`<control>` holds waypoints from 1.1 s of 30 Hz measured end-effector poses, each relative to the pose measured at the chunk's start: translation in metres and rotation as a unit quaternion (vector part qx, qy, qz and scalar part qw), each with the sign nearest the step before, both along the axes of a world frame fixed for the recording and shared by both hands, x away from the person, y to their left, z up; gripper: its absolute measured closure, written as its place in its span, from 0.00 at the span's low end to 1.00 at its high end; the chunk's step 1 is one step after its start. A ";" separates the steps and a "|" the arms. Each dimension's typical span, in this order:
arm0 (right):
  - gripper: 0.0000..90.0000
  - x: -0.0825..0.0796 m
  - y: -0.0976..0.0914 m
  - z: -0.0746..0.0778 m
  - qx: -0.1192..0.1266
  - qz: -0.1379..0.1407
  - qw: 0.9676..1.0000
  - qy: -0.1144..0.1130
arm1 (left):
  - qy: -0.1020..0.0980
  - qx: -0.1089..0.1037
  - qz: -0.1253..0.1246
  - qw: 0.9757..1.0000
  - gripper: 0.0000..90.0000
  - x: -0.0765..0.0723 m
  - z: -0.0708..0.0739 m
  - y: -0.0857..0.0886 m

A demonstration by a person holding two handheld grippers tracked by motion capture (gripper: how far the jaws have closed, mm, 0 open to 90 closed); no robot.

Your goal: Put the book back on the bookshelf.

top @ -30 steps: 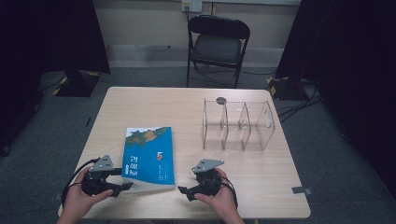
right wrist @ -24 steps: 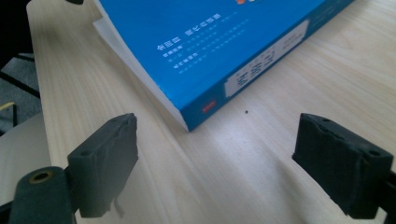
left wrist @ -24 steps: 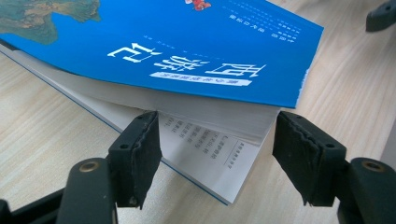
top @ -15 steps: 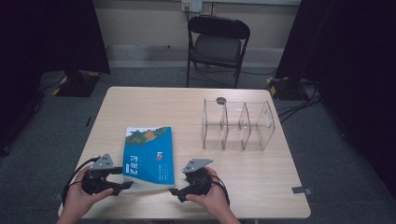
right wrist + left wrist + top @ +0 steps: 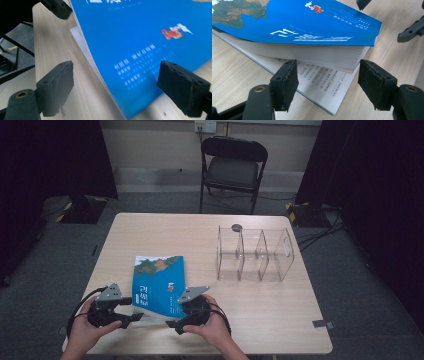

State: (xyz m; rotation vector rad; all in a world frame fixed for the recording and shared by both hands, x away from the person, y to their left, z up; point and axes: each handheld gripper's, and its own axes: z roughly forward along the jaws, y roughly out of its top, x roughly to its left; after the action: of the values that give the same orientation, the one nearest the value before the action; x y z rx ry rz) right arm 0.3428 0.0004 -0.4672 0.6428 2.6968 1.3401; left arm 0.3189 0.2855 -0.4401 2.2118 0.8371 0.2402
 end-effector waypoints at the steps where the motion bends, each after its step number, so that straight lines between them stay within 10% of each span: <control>1: 0.14 0.000 0.000 0.000 0.000 0.000 1.000 0.000 | 0.000 0.000 0.000 1.000 0.36 0.000 0.000 0.000; 33: 0.13 0.003 0.041 -0.007 -0.051 0.012 0.997 -0.050 | 0.000 -0.004 0.001 1.000 0.36 0.001 0.001 0.000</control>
State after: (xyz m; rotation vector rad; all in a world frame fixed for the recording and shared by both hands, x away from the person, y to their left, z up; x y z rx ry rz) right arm 0.3455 0.0415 -0.4740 0.5228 2.6800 1.1962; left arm 0.3199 0.2850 -0.4387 2.2037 0.8385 0.2358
